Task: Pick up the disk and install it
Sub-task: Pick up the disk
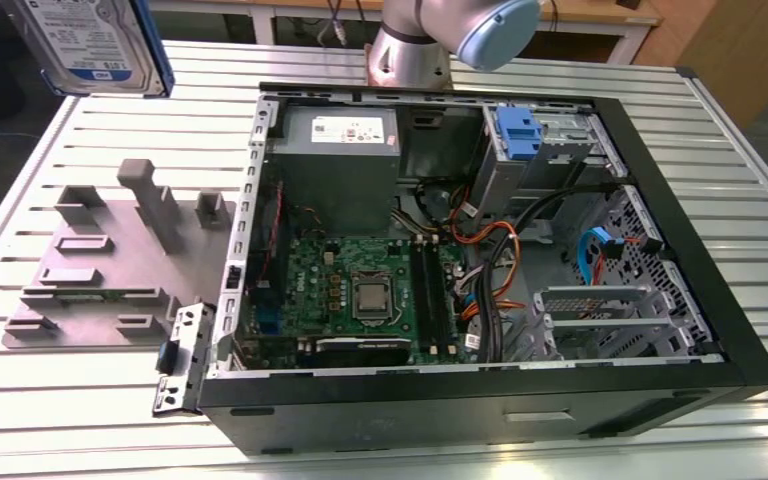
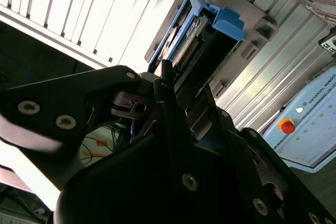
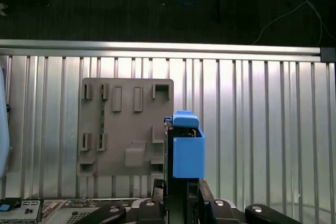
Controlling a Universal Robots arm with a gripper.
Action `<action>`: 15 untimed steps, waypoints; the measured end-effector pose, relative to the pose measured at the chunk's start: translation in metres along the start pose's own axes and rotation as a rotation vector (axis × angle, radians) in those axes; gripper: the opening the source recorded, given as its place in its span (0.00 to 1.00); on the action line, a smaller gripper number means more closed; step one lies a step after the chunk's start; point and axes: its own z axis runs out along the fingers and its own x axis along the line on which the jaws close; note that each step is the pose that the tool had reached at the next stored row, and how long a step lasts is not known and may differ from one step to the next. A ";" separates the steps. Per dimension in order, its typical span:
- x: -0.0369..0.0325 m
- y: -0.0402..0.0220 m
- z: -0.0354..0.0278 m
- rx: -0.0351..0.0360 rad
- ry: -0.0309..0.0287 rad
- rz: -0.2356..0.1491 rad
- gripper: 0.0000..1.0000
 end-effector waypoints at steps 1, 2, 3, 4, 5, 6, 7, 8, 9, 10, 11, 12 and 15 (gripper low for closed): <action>0.0000 -0.0016 -0.0001 0.0000 0.0000 0.000 0.35; -0.0001 -0.0035 -0.0002 0.0000 0.0000 0.000 0.35; -0.0001 -0.0056 -0.0002 0.0000 -0.0001 0.000 0.35; -0.0001 -0.0077 -0.0003 0.0000 0.0000 0.000 0.35; -0.0001 -0.0100 -0.0004 0.0000 0.0000 0.000 0.35; -0.0001 -0.0123 -0.0006 -0.0001 0.0000 0.000 0.35; -0.0001 -0.0149 -0.0007 -0.0001 0.0000 0.000 0.35; -0.0001 -0.0173 -0.0007 0.0000 0.0000 0.000 0.35; -0.0002 -0.0199 -0.0009 0.0000 0.0000 0.000 0.35; -0.0002 -0.0224 -0.0010 0.0000 0.0000 0.000 0.35; -0.0002 -0.0251 -0.0011 0.0000 -0.0001 0.000 0.35; -0.0002 -0.0278 -0.0012 0.0000 0.0000 0.000 0.35; -0.0003 -0.0362 -0.0016 0.0000 0.0000 0.000 0.35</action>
